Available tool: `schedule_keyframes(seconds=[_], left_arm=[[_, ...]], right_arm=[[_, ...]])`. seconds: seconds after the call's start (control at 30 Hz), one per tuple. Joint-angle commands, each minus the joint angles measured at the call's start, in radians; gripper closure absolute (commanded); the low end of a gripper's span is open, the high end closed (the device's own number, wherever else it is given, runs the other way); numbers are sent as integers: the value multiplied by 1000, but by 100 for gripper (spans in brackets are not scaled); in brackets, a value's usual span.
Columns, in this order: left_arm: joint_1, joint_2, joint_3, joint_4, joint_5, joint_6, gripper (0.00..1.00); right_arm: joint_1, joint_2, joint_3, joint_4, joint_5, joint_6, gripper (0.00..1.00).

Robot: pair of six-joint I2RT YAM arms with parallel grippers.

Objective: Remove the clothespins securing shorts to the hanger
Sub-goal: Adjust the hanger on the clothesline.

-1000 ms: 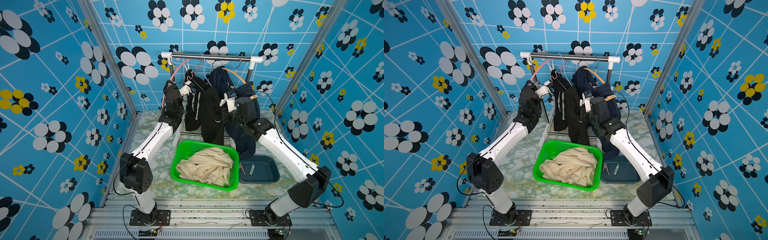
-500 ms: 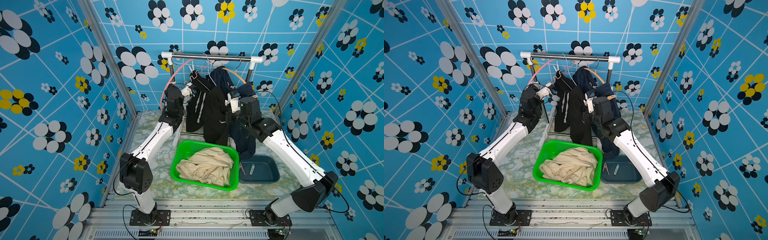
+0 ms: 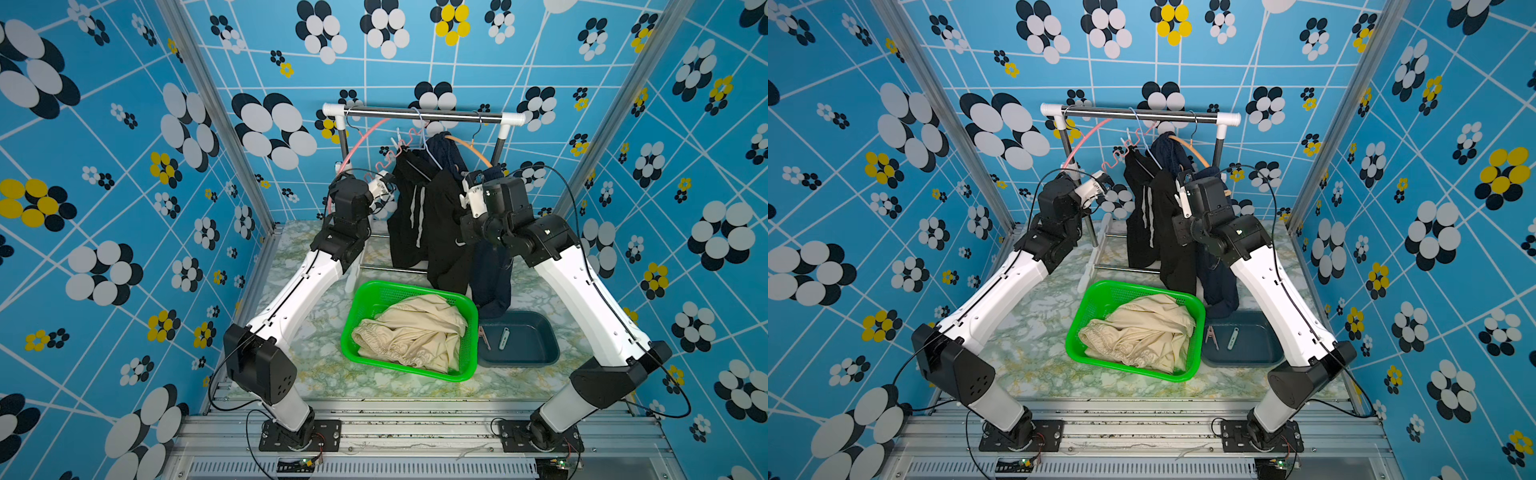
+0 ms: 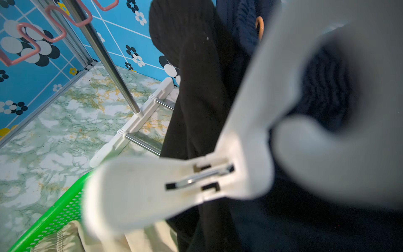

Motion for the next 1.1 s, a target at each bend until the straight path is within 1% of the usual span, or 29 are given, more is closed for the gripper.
schedule_keyframes(seconds=[0.0, 0.13, 0.27, 0.4, 0.47, 0.53, 0.57, 0.67, 0.77, 0.83, 0.9, 1.07], left_arm=[[-4, -59, -7, -56, 2, -116, 41], [-4, -81, -13, -82, 23, -162, 39], [-12, -73, 9, -125, 10, -182, 38], [-19, -83, -1, -132, 29, -212, 37], [-24, -87, 4, -150, 35, -244, 37], [-32, -98, 10, -192, 68, -314, 36], [-35, -104, 14, -225, 94, -356, 36], [-42, -129, 24, -314, 225, -534, 38], [-51, -154, 9, -336, 308, -656, 39], [-55, -164, 6, -341, 366, -725, 40], [-62, -170, 8, -336, 384, -769, 41], [-87, -176, 14, -322, 404, -815, 42]], right_arm=[[-5, 46, 106, -236, 74, 10, 100], [1, 104, 239, -384, 106, 31, 100], [1, 144, 338, -507, 118, 49, 100], [2, 182, 434, -613, 126, 65, 100], [2, 182, 443, -623, 133, 75, 100], [2, 174, 434, -615, 116, 88, 100], [3, 168, 425, -606, 96, 91, 100], [18, 142, 372, -555, 42, 112, 100], [38, 134, 357, -551, 53, 146, 100], [55, 137, 359, -564, 95, 183, 100], [66, 136, 359, -581, 151, 231, 100], [92, 125, 341, -578, 274, 322, 100]])
